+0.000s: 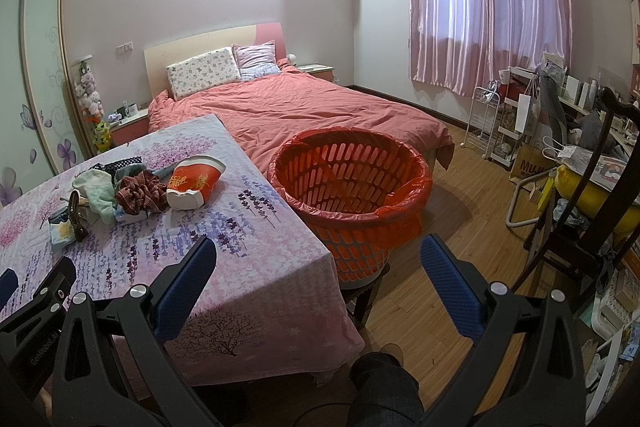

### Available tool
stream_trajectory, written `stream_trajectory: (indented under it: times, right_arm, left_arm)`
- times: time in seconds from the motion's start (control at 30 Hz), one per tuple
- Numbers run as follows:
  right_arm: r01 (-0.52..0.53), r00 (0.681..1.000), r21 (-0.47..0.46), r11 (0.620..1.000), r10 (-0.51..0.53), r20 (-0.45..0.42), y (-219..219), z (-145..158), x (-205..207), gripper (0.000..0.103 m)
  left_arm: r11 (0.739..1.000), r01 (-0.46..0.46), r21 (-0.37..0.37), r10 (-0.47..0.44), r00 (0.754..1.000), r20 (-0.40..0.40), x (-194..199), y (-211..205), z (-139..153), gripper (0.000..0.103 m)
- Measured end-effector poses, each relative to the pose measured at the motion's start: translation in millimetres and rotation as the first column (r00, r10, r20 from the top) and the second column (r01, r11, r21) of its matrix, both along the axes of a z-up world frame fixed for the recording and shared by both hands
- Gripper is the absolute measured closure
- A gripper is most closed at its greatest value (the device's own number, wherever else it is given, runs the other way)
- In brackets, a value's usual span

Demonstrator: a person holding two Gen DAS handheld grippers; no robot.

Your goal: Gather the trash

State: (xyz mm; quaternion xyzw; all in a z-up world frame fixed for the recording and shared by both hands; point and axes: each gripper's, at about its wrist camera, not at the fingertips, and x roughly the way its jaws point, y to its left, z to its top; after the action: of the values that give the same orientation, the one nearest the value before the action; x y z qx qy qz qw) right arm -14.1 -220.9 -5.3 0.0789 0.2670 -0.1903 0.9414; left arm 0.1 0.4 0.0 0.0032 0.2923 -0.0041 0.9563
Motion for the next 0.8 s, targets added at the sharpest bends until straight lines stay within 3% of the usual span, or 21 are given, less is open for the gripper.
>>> stream_trajectory:
  times: [0.5, 0.8]
  right_arm:
    - [0.003, 1.0, -0.011, 1.0, -0.003, 0.002, -0.1, -0.3, 4.5, 0.002]
    - [-0.058, 0.998, 0.034, 0.998, 0.059, -0.029, 4.2, -4.4, 46.1, 0.006]
  left_arm:
    - [1.0, -0.014, -0.008, 0.014, 1.0, -0.009, 1.3, 0.3, -1.0, 0.004]
    - [0.992, -0.116, -0.051, 0.113, 0.991, -0.065, 45.8, 53.2, -14.5, 0.004]
